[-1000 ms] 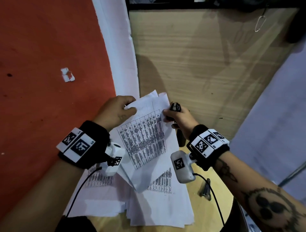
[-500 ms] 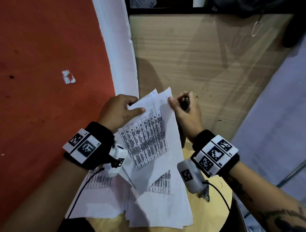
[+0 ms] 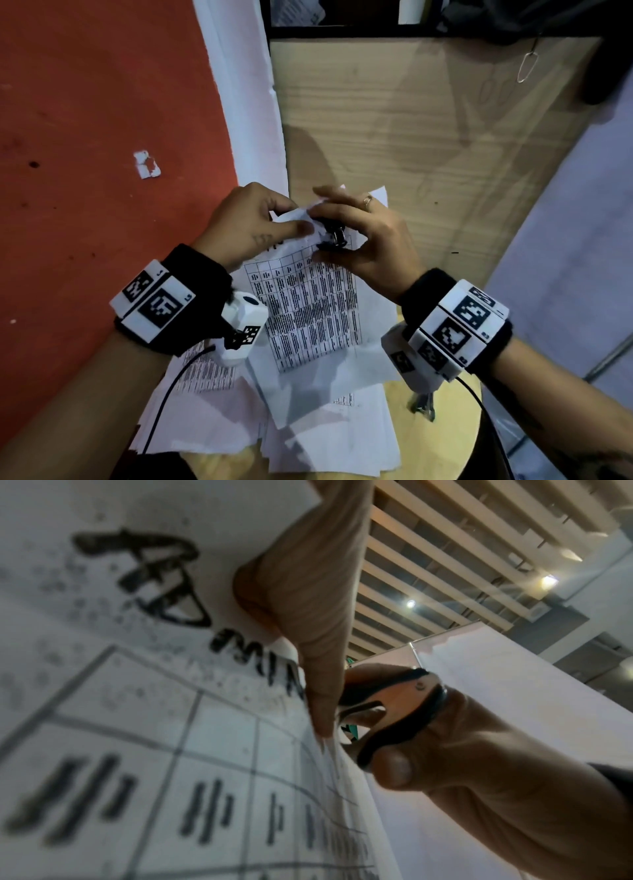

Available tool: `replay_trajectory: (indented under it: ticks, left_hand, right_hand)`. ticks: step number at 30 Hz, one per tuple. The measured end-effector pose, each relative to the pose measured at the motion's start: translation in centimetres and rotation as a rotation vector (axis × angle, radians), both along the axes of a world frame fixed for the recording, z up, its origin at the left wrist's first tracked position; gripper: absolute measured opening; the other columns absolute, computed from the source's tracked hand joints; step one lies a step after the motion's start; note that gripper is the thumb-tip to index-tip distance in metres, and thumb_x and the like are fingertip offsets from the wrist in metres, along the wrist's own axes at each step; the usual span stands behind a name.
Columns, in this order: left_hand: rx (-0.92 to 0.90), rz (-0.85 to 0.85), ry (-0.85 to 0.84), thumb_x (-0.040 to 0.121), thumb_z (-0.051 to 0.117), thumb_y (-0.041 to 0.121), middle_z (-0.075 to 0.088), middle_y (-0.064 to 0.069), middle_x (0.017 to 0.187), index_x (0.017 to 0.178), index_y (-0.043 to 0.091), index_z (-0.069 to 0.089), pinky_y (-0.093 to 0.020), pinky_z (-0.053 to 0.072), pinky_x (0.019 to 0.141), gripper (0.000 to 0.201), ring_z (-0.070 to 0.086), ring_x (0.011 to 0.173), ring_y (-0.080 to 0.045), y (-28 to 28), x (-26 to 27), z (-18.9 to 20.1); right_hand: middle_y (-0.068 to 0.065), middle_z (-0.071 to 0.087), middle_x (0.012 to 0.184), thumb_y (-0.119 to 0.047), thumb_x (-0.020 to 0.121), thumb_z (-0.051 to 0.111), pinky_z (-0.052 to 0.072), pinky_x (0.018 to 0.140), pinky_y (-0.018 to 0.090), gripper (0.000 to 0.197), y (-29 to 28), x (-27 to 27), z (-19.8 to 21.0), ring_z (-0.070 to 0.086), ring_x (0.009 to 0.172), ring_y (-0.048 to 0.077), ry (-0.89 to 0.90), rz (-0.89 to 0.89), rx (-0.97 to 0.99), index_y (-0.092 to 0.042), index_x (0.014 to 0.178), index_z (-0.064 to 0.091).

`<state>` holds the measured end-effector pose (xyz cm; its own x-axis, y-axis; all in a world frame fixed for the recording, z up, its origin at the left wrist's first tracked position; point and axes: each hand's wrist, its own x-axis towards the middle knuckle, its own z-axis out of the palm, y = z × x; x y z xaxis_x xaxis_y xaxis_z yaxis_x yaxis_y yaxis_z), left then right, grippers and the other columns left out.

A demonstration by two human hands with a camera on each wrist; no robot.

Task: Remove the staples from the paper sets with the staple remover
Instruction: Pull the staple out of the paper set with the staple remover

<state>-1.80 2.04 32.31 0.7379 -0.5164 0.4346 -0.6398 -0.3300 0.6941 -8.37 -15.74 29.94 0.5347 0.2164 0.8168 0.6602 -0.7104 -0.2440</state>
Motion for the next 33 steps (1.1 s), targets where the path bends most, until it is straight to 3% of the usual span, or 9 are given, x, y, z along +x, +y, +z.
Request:
replay_trajectory:
  ticks: [5,11,14,18,21,23,27,30,33]
  left_hand:
    - [-0.047,-0.084,0.061,0.064,0.073,0.046,0.066,-0.029,0.079,0.079,0.015,0.076,-0.050,0.047,0.057,0.035,0.055,0.064,-0.022,-0.4,-1.1,0.7]
    - [-0.099,-0.115,0.130,0.062,0.075,0.043,0.064,-0.035,0.085,0.080,0.009,0.075,-0.035,0.041,0.067,0.039,0.054,0.070,-0.020,-0.7,-1.7,1.0]
    - [-0.082,-0.117,0.143,0.071,0.079,0.026,0.062,-0.016,0.062,0.068,0.013,0.074,-0.028,0.036,0.061,0.014,0.049,0.061,-0.011,-0.8,-2.0,1.1]
    - [-0.063,-0.087,0.116,0.073,0.080,0.015,0.046,0.006,0.047,0.052,0.021,0.067,-0.022,0.031,0.053,0.026,0.039,0.051,-0.005,-0.9,-2.1,1.2]
    - [-0.071,-0.110,0.142,0.065,0.080,0.031,0.064,-0.016,0.062,0.066,0.015,0.074,-0.031,0.040,0.061,0.017,0.051,0.062,-0.014,-0.9,-2.2,1.4]
    - [-0.069,-0.111,0.140,0.059,0.076,0.043,0.067,-0.029,0.081,0.076,0.011,0.075,-0.038,0.043,0.066,0.037,0.055,0.070,-0.018,-1.0,-2.0,1.2]
    - [-0.067,-0.114,0.134,0.059,0.076,0.043,0.069,-0.026,0.082,0.078,0.011,0.075,-0.046,0.047,0.068,0.037,0.056,0.072,-0.018,-1.2,-2.1,1.3]
    - [-0.055,-0.136,0.148,0.066,0.083,0.029,0.063,-0.002,0.057,0.062,0.020,0.073,-0.024,0.037,0.054,0.014,0.048,0.056,-0.005,-1.3,-2.4,1.5]
    - [-0.079,-0.189,0.187,0.073,0.074,0.013,0.058,0.011,0.049,0.061,0.021,0.069,-0.011,0.034,0.048,0.016,0.046,0.047,0.005,-1.3,-2.8,1.7]
  right_hand:
    - [0.007,0.060,0.109,-0.010,0.063,0.080,0.052,0.085,0.030,0.049,-0.2,-0.3,0.2,0.057,0.100,0.013,-0.003,0.053,0.050,0.000,0.109,0.066]
    - [0.009,0.066,0.105,-0.016,0.064,0.080,0.050,0.084,0.025,0.043,-0.4,-0.6,0.5,0.058,0.098,0.010,-0.028,0.020,0.035,-0.003,0.103,0.069]
    - [0.009,0.067,0.102,-0.016,0.063,0.080,0.049,0.083,0.021,0.041,-0.4,-0.6,0.6,0.057,0.096,0.010,-0.065,0.006,0.004,-0.003,0.100,0.070]
    - [0.008,0.069,0.101,-0.016,0.063,0.080,0.049,0.081,0.023,0.038,-0.5,-0.6,0.6,0.058,0.094,0.010,-0.080,-0.007,-0.019,-0.004,0.098,0.072]
    - [0.008,0.070,0.099,-0.016,0.062,0.080,0.050,0.080,0.026,0.036,-0.6,-0.6,0.6,0.061,0.091,0.011,-0.088,-0.012,-0.027,-0.005,0.096,0.072]
    - [0.007,0.070,0.098,-0.017,0.063,0.080,0.052,0.077,0.031,0.035,-0.7,-0.7,0.6,0.064,0.089,0.014,-0.093,-0.018,-0.035,-0.005,0.095,0.072]
    - [0.004,0.071,0.098,-0.024,0.063,0.079,0.056,0.069,0.036,0.036,-0.5,-0.9,0.9,0.068,0.087,0.018,-0.099,-0.051,-0.033,-0.008,0.095,0.073]
    - [0.000,0.071,0.095,-0.028,0.062,0.079,0.056,0.066,0.035,0.036,-0.4,-1.2,0.9,0.068,0.085,0.017,-0.109,-0.083,-0.030,-0.011,0.093,0.073]
    - [0.000,0.072,0.094,-0.030,0.061,0.079,0.056,0.064,0.036,0.036,-0.4,-1.3,0.9,0.069,0.082,0.018,-0.092,-0.102,-0.027,-0.013,0.093,0.074]
